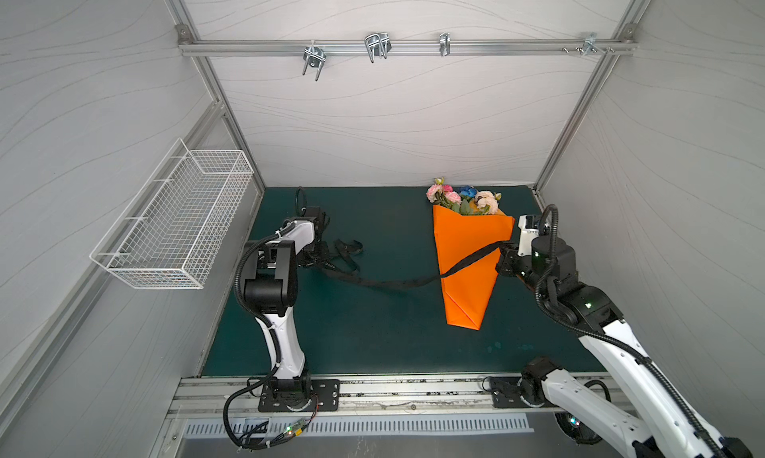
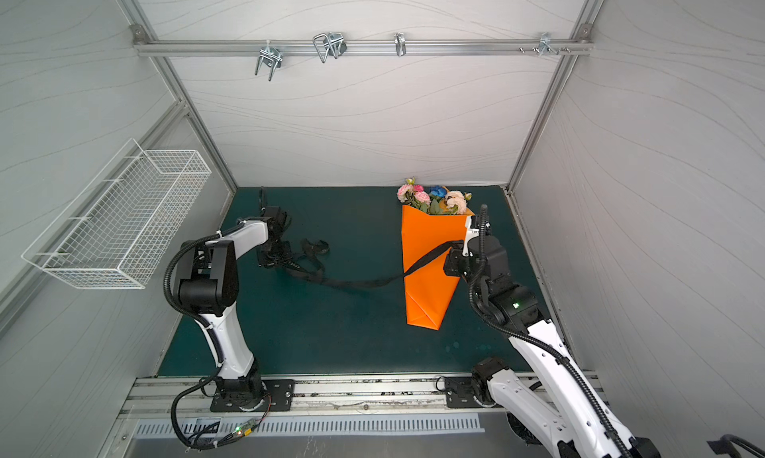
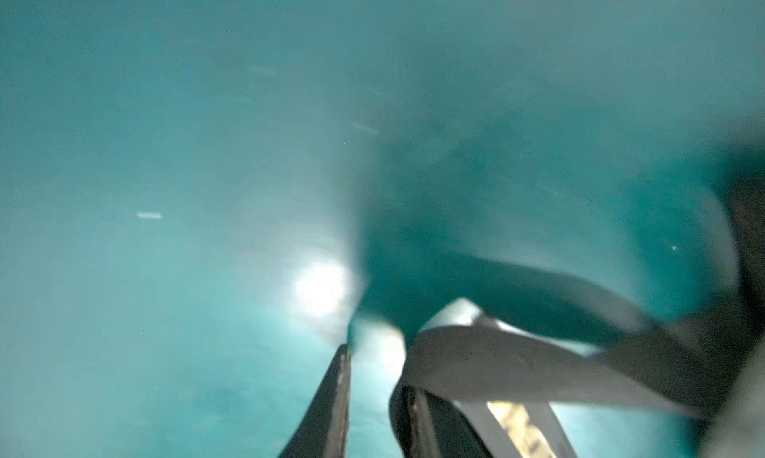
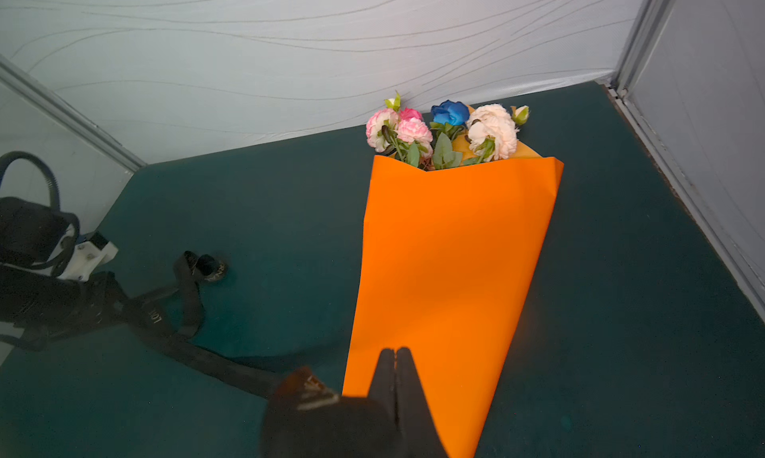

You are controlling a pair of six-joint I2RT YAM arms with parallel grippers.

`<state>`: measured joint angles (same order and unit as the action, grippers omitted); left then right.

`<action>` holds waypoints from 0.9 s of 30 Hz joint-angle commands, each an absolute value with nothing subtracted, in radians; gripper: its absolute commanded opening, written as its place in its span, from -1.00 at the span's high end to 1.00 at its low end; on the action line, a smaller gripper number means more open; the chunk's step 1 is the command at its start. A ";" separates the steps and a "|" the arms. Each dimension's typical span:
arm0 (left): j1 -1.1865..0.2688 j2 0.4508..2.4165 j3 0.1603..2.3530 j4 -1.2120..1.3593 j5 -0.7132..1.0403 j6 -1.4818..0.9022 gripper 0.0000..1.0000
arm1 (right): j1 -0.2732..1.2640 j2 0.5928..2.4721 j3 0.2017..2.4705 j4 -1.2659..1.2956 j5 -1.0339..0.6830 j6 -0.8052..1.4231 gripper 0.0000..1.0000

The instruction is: Tie the bouquet of fake flowers

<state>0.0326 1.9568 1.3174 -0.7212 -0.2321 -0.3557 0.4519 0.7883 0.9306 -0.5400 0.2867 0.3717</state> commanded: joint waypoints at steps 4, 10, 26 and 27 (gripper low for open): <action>0.191 1.768 1.215 -0.688 -0.394 -0.461 0.48 | 0.353 0.776 0.993 -0.658 0.298 0.396 1.00; 0.286 1.616 1.153 -0.683 -0.450 -0.470 0.34 | 0.195 0.755 1.035 -0.711 0.305 0.423 1.00; 0.450 1.436 1.209 -0.655 -0.498 -0.413 0.32 | 0.087 0.789 1.031 -0.695 0.069 0.495 1.00; 0.441 1.424 1.187 -0.634 -0.430 -0.409 0.31 | 0.105 0.789 1.025 -0.703 0.077 0.497 1.00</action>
